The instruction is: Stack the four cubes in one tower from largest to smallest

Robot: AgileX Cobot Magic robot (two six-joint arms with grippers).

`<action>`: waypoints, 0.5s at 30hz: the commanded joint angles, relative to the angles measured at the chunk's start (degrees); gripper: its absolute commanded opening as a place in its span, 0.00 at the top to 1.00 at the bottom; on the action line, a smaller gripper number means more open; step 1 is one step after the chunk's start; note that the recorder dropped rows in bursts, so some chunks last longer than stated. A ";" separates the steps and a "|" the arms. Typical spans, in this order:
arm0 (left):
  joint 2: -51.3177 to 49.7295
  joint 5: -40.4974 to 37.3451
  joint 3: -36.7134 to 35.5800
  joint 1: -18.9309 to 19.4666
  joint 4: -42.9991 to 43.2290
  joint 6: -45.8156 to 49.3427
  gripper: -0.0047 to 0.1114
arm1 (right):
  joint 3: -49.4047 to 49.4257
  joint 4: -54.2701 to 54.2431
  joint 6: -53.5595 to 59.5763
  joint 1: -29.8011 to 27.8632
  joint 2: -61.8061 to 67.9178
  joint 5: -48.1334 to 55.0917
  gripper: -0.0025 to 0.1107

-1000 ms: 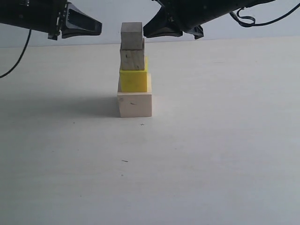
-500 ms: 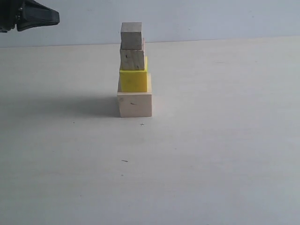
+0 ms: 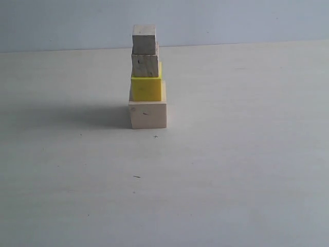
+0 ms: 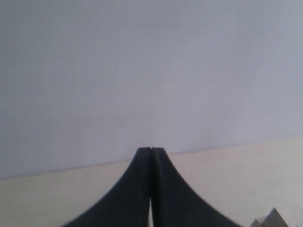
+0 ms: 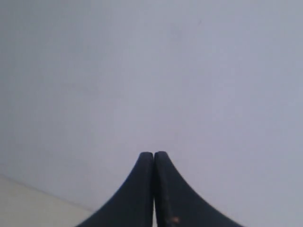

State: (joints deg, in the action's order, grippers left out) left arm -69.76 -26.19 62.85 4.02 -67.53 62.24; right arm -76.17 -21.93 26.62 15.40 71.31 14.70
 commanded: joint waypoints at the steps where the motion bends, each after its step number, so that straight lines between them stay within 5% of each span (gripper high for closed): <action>1: 5.80 7.94 -0.54 0.18 5.12 -3.03 0.96 | 0.88 6.26 0.35 -0.18 -7.56 -4.10 0.98; 11: 25.86 25.07 -10.93 -0.03 5.53 -1.94 0.96 | 1.53 13.92 0.35 -0.18 -22.85 -3.75 0.98; 15: 32.53 25.82 -12.52 -0.03 5.53 -1.83 0.96 | 5.17 21.19 -0.54 -0.18 -28.00 -3.49 0.98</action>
State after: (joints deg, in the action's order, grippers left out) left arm -41.16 -1.45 51.33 4.02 -61.89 60.04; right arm -73.46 -5.81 26.72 15.40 46.06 10.93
